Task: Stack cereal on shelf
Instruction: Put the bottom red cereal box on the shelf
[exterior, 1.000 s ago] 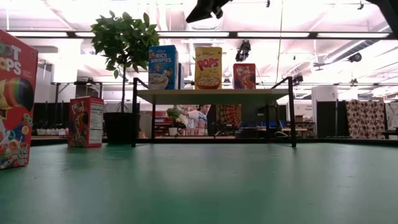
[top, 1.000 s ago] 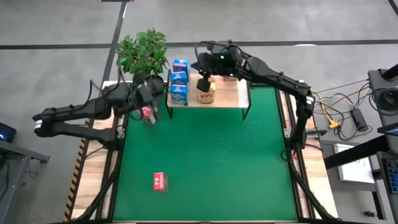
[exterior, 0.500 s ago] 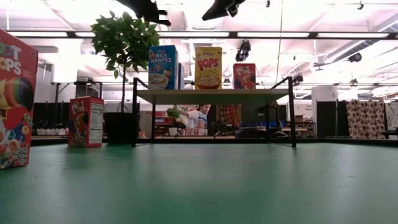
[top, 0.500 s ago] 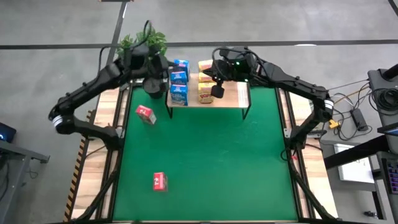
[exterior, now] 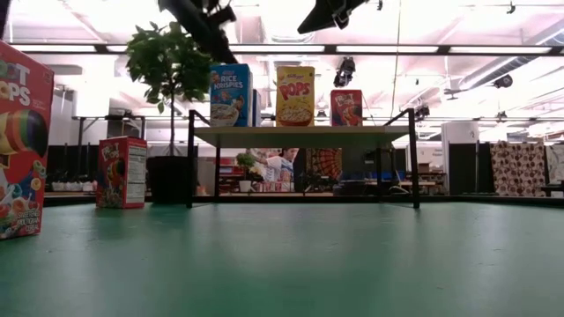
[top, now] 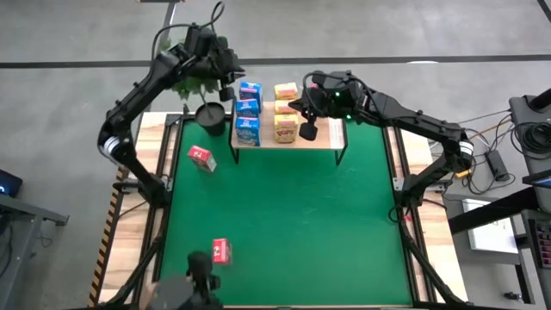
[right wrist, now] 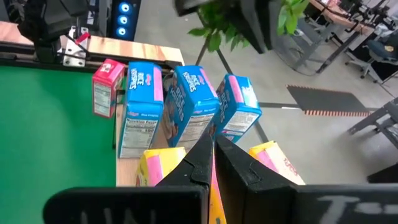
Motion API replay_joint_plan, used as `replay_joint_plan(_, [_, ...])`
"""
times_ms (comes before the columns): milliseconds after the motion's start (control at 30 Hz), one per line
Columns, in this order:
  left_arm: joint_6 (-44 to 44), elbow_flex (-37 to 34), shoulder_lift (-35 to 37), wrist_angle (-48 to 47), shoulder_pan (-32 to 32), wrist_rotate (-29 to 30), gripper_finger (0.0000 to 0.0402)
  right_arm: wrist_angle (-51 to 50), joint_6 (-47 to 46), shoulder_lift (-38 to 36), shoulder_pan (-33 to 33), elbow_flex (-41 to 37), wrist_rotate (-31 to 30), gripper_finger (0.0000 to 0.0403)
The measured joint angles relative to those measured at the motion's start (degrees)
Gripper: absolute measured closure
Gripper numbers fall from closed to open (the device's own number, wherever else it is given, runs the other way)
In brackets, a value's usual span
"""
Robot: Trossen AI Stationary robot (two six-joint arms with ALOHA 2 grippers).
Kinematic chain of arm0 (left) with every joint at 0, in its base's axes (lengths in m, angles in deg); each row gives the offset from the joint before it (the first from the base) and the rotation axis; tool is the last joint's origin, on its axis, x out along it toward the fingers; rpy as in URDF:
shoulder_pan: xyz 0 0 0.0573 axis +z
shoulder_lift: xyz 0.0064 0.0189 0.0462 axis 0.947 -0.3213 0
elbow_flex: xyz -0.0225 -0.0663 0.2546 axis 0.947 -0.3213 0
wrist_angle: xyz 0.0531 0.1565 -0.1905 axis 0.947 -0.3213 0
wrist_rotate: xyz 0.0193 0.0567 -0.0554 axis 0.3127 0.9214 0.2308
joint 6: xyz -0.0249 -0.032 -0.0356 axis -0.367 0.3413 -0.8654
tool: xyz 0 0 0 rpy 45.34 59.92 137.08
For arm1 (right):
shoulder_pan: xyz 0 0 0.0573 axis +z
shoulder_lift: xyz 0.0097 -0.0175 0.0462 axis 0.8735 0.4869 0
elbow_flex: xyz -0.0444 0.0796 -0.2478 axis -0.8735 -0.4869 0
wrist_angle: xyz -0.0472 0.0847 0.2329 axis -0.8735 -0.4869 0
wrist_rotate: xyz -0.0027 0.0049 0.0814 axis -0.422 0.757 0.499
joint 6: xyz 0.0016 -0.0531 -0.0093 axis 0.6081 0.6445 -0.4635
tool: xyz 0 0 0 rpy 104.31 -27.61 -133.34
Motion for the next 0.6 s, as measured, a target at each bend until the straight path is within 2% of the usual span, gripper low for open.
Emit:
replay_joint_plan(167, [2.3,4.4,-4.94,-3.98,2.41,-3.55,0.0363,-0.23,-0.09,0.28,0.0,-0.18,0.0,0.0394])
replay_joint_plan(433, [1.63,10.47,-10.14,-11.08,3.09,-4.24,0.0363,-0.34,-0.04,0.33,0.0,-0.32,-0.02,0.0394])
replay_joint_plan(600, [-1.42,13.46,-10.56,-14.2,2.99,-11.22,0.0363,-0.32,0.02,0.33,0.0,-0.37,-0.04,0.0394])
